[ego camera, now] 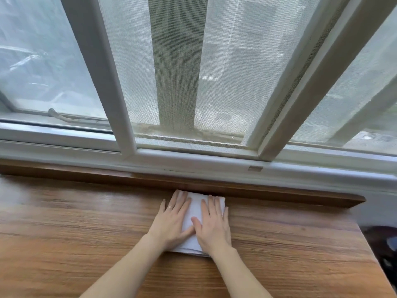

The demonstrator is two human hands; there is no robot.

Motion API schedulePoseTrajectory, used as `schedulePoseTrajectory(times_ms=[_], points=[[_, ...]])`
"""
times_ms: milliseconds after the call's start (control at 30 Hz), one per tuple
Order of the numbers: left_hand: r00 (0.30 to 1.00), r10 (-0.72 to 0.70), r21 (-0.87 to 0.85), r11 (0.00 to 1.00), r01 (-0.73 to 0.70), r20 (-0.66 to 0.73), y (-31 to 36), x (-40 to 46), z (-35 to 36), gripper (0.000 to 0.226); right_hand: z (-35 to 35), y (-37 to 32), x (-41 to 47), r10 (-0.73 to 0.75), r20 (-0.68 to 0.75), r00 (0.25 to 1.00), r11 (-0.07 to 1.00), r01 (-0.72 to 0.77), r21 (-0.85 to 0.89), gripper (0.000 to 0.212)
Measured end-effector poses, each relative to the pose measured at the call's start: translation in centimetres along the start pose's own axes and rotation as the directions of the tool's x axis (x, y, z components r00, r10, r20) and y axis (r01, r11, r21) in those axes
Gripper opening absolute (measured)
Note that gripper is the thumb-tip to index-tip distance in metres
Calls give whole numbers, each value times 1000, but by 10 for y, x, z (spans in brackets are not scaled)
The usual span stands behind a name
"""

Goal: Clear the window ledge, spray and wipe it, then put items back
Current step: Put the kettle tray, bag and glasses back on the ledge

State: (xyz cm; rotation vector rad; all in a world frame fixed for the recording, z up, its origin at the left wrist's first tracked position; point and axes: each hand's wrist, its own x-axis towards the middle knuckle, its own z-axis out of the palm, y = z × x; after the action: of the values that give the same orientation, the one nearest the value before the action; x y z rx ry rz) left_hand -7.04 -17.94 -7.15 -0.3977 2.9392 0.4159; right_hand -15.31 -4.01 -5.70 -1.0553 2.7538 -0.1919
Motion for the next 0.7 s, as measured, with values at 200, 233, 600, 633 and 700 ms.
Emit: schedulePoseTrajectory(times_ms=[200, 233, 600, 633, 700], points=[[999, 28, -37, 999, -27, 35, 1, -2, -7, 121, 4, 16, 3, -11, 148, 989, 998, 19, -54, 81], [999, 34, -34, 999, -32, 41, 0, -2, -7, 125, 2, 15, 4, -3, 164, 986, 999, 11, -51, 83], [999, 35, 21, 999, -36, 26, 1, 2, -3, 137, 8, 17, 8, -78, 118, 990, 997, 80, -13, 97], [998, 30, 31, 999, -32, 53, 2, 1, -4, 139, 5, 17, 7, -96, 110, 989, 995, 99, -23, 102], [996, 15, 51, 998, -19, 83, 3, 0, -8, 138, -1, 16, 6, -93, 147, 985, 993, 102, -54, 108]])
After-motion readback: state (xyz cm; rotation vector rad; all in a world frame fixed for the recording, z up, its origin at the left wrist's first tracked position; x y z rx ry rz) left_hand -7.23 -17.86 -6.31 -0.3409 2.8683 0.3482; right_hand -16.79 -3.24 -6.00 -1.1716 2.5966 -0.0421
